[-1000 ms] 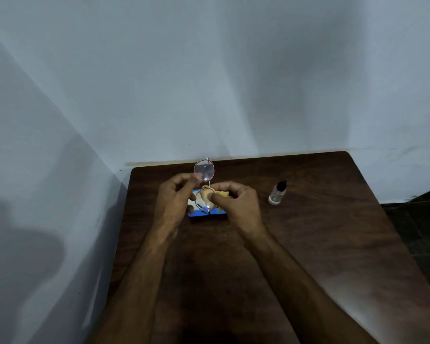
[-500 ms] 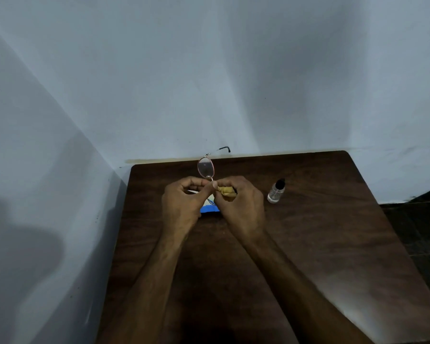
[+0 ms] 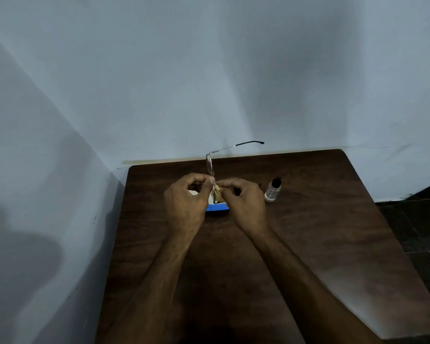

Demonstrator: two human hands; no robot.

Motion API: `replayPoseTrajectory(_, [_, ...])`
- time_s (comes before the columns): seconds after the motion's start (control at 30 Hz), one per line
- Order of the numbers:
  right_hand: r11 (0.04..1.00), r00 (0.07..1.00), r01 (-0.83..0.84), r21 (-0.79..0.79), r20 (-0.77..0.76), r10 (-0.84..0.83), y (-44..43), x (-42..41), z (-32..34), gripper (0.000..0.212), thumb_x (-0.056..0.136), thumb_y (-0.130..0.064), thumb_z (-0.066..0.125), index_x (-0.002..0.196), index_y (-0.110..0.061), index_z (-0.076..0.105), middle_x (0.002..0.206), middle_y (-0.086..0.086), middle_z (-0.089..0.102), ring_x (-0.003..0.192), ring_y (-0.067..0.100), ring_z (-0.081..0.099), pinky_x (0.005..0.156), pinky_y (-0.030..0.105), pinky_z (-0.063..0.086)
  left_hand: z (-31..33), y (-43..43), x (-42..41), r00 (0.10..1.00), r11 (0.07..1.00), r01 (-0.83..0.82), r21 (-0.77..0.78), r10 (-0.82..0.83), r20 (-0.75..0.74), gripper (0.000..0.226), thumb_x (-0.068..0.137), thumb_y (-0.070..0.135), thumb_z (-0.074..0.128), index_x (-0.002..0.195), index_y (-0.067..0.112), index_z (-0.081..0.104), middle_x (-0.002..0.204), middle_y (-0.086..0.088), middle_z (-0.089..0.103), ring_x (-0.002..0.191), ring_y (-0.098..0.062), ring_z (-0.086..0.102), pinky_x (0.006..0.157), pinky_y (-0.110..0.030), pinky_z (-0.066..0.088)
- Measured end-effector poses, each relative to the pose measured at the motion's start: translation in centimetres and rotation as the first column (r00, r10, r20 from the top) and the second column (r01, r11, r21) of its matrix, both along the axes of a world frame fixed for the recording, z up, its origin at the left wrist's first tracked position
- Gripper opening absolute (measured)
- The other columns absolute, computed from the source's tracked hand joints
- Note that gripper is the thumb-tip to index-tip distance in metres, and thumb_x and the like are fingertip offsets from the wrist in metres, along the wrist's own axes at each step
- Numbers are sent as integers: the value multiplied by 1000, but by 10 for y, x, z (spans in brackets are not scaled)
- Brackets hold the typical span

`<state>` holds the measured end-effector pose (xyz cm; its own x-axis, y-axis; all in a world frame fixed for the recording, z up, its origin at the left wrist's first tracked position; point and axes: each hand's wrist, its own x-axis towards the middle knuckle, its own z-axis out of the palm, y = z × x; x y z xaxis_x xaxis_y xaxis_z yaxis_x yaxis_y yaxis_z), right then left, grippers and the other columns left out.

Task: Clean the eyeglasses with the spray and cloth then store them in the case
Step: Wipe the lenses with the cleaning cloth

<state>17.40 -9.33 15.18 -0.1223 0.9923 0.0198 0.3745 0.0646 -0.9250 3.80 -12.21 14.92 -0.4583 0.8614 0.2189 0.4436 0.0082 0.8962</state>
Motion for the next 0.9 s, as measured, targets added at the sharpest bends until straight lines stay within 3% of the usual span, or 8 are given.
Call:
replayPoseTrajectory(0.13, [1000, 1000, -22, 8, 23, 22, 0, 2, 2, 13, 89, -12, 74, 94, -23, 79, 90, -14, 76, 87, 0, 71, 79, 25, 60, -6, 0, -1, 1000, 1000, -16, -16, 17, 6, 4, 94, 30, 78, 95, 34, 78, 84, 22, 75, 80, -2, 72, 65, -48, 64])
replayPoseTrajectory(0.23, [999, 999, -41, 17, 24, 41, -5, 4, 1, 14, 84, -13, 78, 87, -26, 75, 88, -15, 75, 85, 1, 70, 73, 26, 59, -2, -1, -1, 999, 999, -51, 4, 51, -13, 8, 94, 26, 78, 94, 34, 77, 82, 22, 74, 83, 1, 72, 74, -31, 62])
replayPoseTrajectory(0.3, [998, 993, -47, 29, 114, 43, -5, 3, -1, 14, 84, -13, 78, 87, -25, 73, 88, -14, 73, 83, 2, 68, 73, 24, 56, -4, 0, 0, 998, 998, -55, 6, 55, -25, 4, 95, 21, 77, 95, 25, 78, 84, 21, 74, 83, 4, 72, 68, -16, 57])
replayPoseTrajectory(0.4, [989, 965, -19, 145, 260, -19, 3, 0, 0, 10, 87, -18, 77, 89, -24, 69, 89, -10, 70, 82, 7, 66, 73, 32, 56, -9, -2, 3, 998, 1000, -27, -3, 27, 59, 10, 98, 23, 75, 102, 14, 79, 90, 10, 77, 84, -6, 75, 60, -19, 61])
replayPoseTrajectory(0.57, [976, 981, -53, 210, 194, 12, 1, -4, 5, 8, 89, -20, 78, 96, -21, 73, 95, -11, 70, 87, 5, 65, 75, 28, 57, -3, -3, 8, 997, 998, -49, 32, 47, 55, 9, 99, 17, 72, 101, 11, 79, 89, 8, 77, 85, 2, 72, 65, -6, 52])
replayPoseTrajectory(0.73, [975, 953, -75, 209, 302, 9, -2, 1, 3, 12, 88, -14, 79, 94, -20, 69, 97, -9, 69, 89, 8, 65, 76, 31, 58, -8, 1, 1, 989, 998, -69, 2, 68, 134, 12, 99, 25, 72, 103, 15, 78, 91, 9, 78, 86, -8, 76, 70, -30, 65])
replayPoseTrajectory(0.83, [963, 932, -55, 263, 359, -45, 4, -3, 12, 10, 90, -15, 76, 96, -18, 68, 102, -4, 68, 89, 12, 64, 74, 30, 56, -5, 0, 9, 995, 999, -34, 8, 33, 93, 11, 100, 24, 71, 103, 15, 78, 90, 12, 77, 85, -3, 75, 70, -19, 61])
replayPoseTrajectory(0.9, [966, 945, -50, 254, 325, -36, 5, -6, 18, 9, 92, -19, 75, 98, -18, 69, 103, -6, 67, 90, 7, 63, 76, 26, 55, -7, 1, 11, 996, 999, -49, 14, 48, 73, 11, 100, 26, 71, 103, 19, 79, 91, 12, 78, 88, -4, 74, 75, -21, 59])
